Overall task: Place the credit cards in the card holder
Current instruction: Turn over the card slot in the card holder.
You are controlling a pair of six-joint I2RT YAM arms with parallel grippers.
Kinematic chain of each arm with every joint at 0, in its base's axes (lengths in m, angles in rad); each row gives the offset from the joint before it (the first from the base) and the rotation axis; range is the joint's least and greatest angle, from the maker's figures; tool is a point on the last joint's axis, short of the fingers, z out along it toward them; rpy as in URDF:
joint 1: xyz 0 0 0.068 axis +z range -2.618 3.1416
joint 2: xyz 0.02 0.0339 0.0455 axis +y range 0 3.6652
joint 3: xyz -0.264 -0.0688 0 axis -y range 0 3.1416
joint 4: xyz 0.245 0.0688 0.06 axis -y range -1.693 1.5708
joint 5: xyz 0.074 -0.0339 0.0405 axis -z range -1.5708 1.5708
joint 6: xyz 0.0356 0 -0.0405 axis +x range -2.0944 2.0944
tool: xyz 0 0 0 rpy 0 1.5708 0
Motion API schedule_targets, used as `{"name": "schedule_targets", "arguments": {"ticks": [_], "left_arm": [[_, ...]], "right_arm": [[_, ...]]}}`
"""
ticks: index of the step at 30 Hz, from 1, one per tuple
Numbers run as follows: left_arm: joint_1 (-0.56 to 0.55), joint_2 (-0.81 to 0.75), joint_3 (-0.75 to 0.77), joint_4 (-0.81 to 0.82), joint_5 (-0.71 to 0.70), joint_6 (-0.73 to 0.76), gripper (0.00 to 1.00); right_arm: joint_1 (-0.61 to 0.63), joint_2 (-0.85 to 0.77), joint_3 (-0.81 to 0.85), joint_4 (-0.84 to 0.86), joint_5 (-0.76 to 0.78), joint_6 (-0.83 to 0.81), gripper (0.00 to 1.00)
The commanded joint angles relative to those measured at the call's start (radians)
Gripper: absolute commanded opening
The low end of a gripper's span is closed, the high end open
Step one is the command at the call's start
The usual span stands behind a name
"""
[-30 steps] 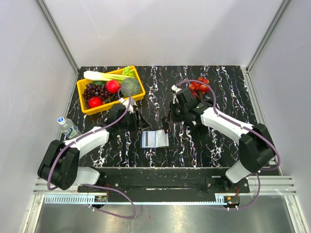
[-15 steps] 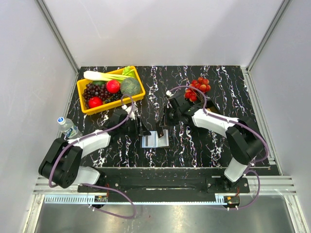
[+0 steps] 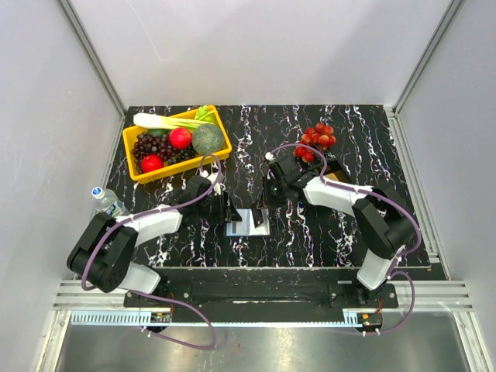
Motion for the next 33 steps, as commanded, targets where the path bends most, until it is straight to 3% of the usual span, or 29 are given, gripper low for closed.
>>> {"name": "schedule_targets", "arguments": {"ticks": [1, 11, 23, 33], "left_arm": [[-0.02, -0.001, 0.053, -0.025, -0.068, 0.029, 0.56], [-0.037, 0.011, 0.08, -0.091, -0.132, 0.056, 0.56], [-0.062, 0.017, 0.1, -0.065, -0.106, 0.041, 0.55], [-0.062, -0.046, 0.116, -0.142, -0.206, 0.056, 0.56]], "right_arm": [[0.009, 0.015, 0.001, 0.021, 0.038, -0.013, 0.0], [0.009, 0.029, 0.007, 0.026, 0.029, -0.015, 0.0], [0.009, 0.035, 0.002, 0.024, 0.026, -0.016, 0.0], [0.007, 0.044, 0.012, 0.024, 0.018, -0.021, 0.0]]}}
